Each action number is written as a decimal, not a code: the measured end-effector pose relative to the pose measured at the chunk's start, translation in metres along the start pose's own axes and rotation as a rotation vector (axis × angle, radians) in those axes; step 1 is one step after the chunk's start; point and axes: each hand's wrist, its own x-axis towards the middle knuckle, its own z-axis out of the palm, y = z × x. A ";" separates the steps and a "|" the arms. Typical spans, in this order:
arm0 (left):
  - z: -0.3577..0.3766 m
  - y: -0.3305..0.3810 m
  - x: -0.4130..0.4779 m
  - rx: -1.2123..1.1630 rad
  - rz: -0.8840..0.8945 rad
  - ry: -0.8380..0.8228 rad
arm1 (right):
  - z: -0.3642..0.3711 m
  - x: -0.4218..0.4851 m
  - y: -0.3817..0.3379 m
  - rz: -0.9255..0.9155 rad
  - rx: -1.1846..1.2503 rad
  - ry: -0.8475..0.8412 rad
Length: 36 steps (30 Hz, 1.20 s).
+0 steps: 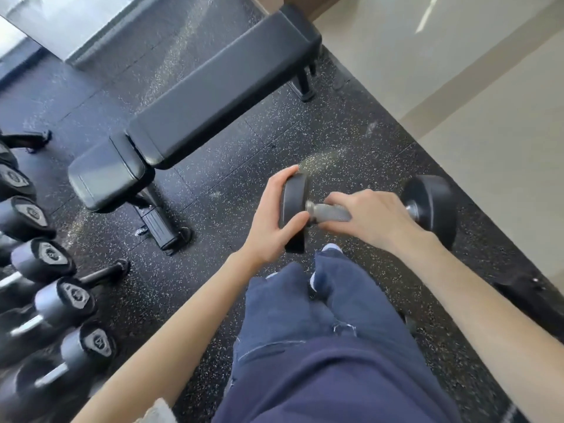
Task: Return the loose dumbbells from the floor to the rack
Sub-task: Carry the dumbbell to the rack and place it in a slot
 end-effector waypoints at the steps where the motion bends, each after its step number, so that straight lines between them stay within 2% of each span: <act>1: 0.005 0.001 0.008 -0.003 -0.007 0.008 | -0.006 0.004 0.009 -0.009 -0.012 -0.004; 5: 0.020 0.002 0.039 -0.008 -0.056 0.019 | -0.024 0.027 0.038 -0.040 -0.064 -0.030; 11: 0.015 -0.005 0.107 0.041 -0.037 0.047 | -0.059 0.087 0.069 -0.097 -0.090 -0.070; 19: -0.008 -0.009 0.224 -0.024 -0.040 0.184 | -0.132 0.196 0.106 -0.203 -0.187 -0.086; 26: -0.017 -0.005 0.315 0.045 -0.064 0.283 | -0.195 0.282 0.146 -0.329 -0.267 -0.091; 36: 0.046 0.032 0.429 0.032 -0.149 0.526 | -0.287 0.361 0.242 -0.547 -0.414 -0.199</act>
